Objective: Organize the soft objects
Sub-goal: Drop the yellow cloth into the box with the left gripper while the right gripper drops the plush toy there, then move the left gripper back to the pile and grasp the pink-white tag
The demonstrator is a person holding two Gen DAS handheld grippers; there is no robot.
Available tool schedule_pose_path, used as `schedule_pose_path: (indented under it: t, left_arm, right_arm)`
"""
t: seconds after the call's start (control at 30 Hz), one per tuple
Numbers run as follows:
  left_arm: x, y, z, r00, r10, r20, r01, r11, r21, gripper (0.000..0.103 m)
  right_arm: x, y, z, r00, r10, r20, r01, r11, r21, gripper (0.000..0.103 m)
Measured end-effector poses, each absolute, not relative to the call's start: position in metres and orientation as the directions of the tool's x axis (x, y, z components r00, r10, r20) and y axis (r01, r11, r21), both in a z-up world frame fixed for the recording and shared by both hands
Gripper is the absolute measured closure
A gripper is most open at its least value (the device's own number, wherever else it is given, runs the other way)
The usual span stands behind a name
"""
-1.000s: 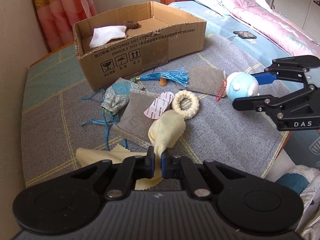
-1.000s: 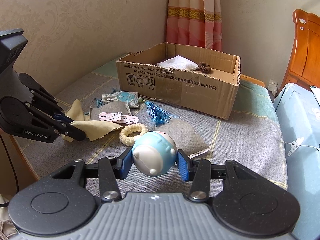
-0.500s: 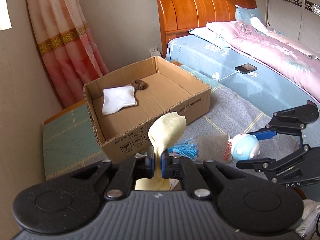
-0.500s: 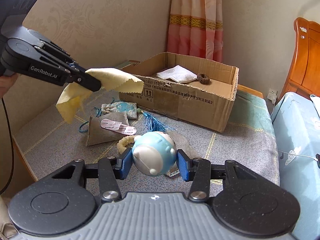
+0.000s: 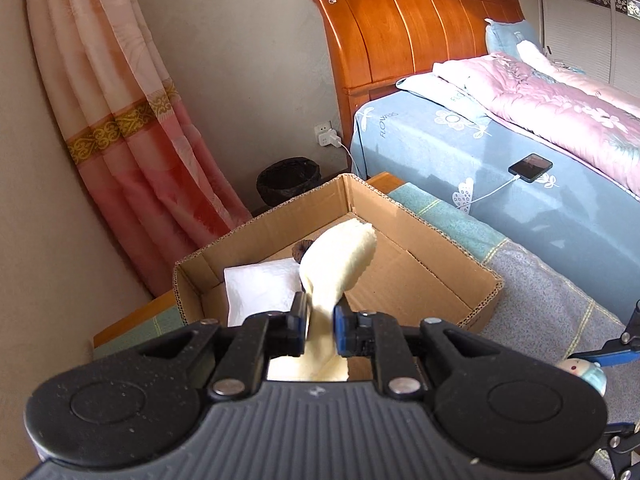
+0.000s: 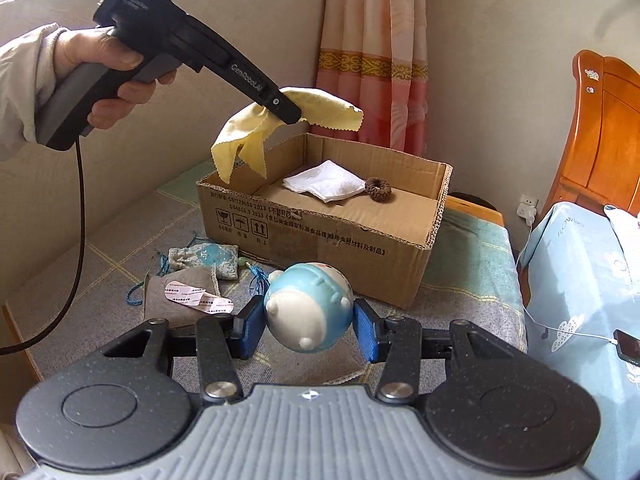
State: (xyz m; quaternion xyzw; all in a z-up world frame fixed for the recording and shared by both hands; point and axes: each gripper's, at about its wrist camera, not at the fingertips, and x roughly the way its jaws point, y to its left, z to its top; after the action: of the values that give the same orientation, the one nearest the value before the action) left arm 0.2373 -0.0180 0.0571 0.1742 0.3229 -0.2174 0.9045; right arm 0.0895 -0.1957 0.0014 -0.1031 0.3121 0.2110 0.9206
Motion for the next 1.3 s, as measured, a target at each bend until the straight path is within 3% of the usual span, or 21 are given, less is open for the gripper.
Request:
schedule_pose_path:
  t: [0.03,0.07,0.1,0.23,0.3,0.67,0.73,0.77,0.97,1.3]
  left_arm:
    - [0.24,-0.016,0.05,0.694,-0.272,-0.667,0.488,0.859,0.156,0.061]
    - [0.24,-0.014,0.045,0.693,-0.267,-0.67,0.475,0.868,0.145,0.035]
    - [0.237,-0.011,0.041,0.697,-0.266,-0.666,0.463,0.876,0.134,0.019]
    - [0.213,0.003,0.036,0.719,-0.265,-0.642,0.419,0.903,0.096,0.016]
    - [0.198,0.009,0.036,0.74,-0.239,-0.629,0.381,0.919,0.099,0.008]
    - [0.129,0.043,0.03,0.771,-0.202,-0.604,0.265,0.964,0.015,0.004]
    - [0.124,0.046,0.027,0.768,-0.196,-0.61,0.258,0.966,0.014,0.004]
    - [0.122,0.047,0.025,0.768,-0.194,-0.611,0.258,0.966,0.017,0.004]
    - [0.115,0.057,0.019,0.772,-0.17,-0.612,0.244,0.969,0.038,0.002]
    - [0.104,0.062,0.013,0.769,-0.172,-0.615,0.242,0.97,0.032,0.002]
  right_arm:
    - [0.092,-0.196,0.002,0.718,0.321,-0.618,-0.451,0.89,-0.061,0.051]
    - [0.094,-0.196,0.002,0.719,0.319,-0.617,-0.45,0.891,-0.064,0.051]
    - [0.096,-0.196,0.004,0.721,0.316,-0.616,-0.448,0.891,-0.067,0.051]
    - [0.105,-0.196,0.009,0.73,0.306,-0.611,-0.441,0.894,-0.078,0.051]
    - [0.111,-0.197,0.011,0.732,0.304,-0.61,-0.439,0.895,-0.082,0.051]
    - [0.186,-0.186,0.039,0.756,0.278,-0.593,-0.417,0.902,-0.108,0.049]
    - [0.203,-0.18,0.043,0.782,0.242,-0.574,-0.384,0.913,-0.138,0.024]
    - [0.21,-0.178,0.045,0.788,0.232,-0.571,-0.374,0.916,-0.143,0.0]
    - [0.216,-0.174,0.045,0.79,0.213,-0.575,-0.351,0.926,-0.14,0.0]
    - [0.178,-0.176,0.011,0.726,0.19,-0.661,-0.352,0.928,-0.119,0.0]
